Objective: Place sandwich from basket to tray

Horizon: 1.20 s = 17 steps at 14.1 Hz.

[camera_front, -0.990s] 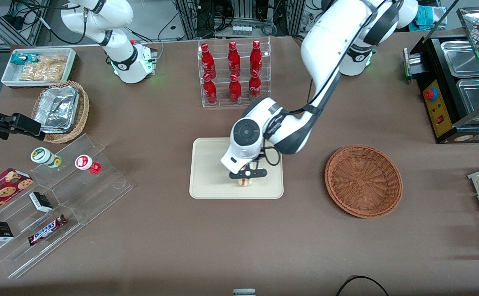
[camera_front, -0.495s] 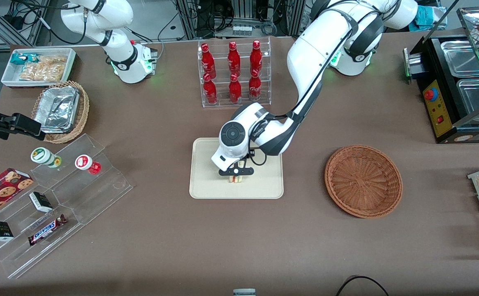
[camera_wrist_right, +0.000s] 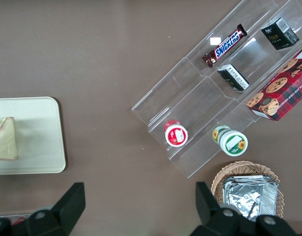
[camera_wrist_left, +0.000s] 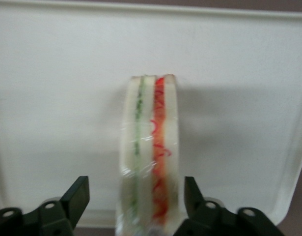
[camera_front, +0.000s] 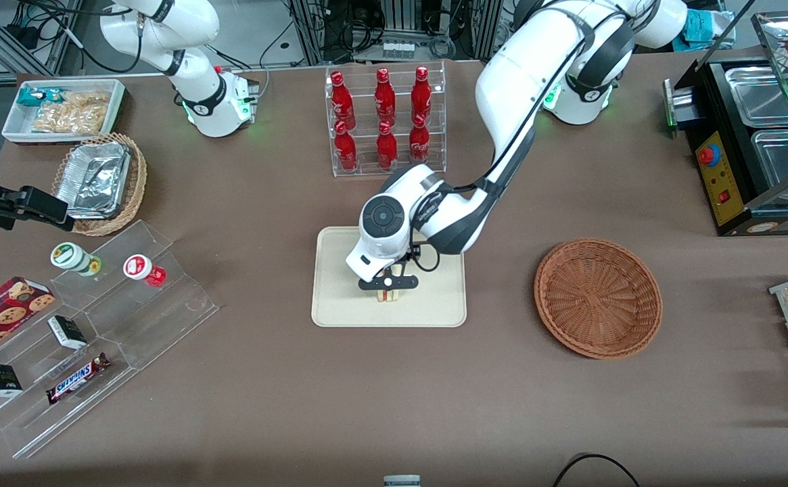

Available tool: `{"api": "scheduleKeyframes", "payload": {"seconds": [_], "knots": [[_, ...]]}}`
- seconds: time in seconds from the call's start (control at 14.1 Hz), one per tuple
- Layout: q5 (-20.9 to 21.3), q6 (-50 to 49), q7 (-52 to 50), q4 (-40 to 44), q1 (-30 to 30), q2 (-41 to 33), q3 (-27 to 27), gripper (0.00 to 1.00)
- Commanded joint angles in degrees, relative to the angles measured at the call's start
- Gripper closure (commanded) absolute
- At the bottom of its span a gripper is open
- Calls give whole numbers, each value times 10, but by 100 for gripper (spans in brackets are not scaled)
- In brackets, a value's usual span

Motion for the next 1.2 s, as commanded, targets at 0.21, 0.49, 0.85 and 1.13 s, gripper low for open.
{"api": "scheduleKeyframes", "payload": {"seconds": [0.21, 0.49, 0.85, 1.13], "knots": [[1, -108, 98, -117, 104, -208, 31, 0], [4, -115, 198, -243, 202, -330, 32, 0], [4, -139, 320, -327, 325, -442, 32, 0], [3, -169, 362, -324, 369, -472, 33, 0]]}}
